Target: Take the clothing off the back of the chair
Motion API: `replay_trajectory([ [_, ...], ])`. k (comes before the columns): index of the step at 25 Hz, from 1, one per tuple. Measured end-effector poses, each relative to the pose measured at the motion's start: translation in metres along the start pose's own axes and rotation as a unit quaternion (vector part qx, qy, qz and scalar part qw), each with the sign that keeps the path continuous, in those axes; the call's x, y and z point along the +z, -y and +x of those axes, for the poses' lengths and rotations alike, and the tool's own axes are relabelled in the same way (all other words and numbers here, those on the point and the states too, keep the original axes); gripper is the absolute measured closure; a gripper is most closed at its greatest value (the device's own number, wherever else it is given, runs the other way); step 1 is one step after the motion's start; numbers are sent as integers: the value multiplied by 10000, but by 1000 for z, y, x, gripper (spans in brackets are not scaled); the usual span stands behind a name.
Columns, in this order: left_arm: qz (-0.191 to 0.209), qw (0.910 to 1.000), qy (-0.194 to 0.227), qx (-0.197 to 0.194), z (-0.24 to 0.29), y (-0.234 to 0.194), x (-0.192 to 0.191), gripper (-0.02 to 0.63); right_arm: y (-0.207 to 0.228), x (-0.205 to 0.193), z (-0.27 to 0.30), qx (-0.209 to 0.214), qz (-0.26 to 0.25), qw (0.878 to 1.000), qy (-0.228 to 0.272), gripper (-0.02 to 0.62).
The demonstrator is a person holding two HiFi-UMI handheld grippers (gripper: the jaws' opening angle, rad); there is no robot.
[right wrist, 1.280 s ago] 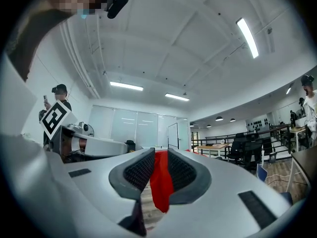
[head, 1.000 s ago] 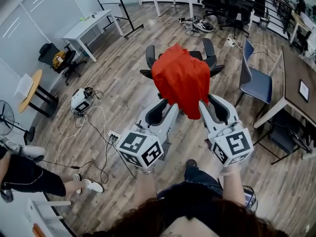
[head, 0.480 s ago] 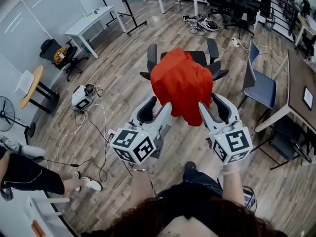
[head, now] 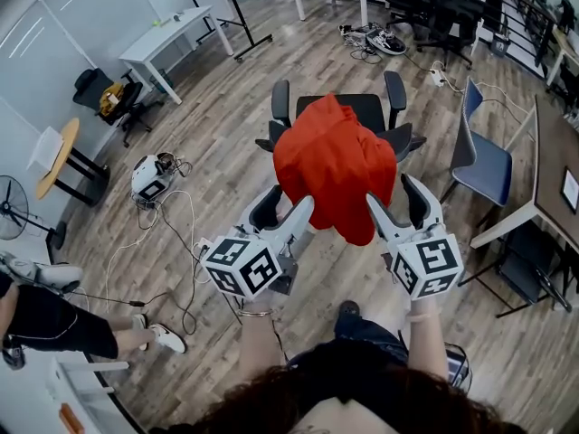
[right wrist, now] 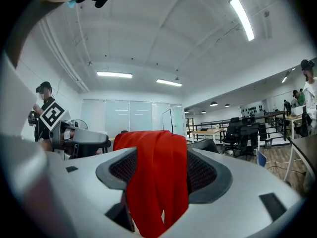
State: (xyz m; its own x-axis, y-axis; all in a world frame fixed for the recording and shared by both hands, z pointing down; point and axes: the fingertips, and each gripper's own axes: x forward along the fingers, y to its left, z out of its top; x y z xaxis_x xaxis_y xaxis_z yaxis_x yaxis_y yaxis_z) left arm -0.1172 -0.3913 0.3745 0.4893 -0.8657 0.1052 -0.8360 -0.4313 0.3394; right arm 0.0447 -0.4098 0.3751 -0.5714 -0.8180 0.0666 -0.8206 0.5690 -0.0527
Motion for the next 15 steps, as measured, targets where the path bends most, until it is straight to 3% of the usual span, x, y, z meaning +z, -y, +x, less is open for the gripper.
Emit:
replay_trajectory([
  [7, -447, 9987, -235, -71, 19, -22, -15, 266, 13, -20, 24, 32, 306, 9993, -222, 278],
  [15, -620, 9963, -478, -360, 42, -22, -26, 251, 3, -32, 51, 448, 475, 9968, -468, 273],
])
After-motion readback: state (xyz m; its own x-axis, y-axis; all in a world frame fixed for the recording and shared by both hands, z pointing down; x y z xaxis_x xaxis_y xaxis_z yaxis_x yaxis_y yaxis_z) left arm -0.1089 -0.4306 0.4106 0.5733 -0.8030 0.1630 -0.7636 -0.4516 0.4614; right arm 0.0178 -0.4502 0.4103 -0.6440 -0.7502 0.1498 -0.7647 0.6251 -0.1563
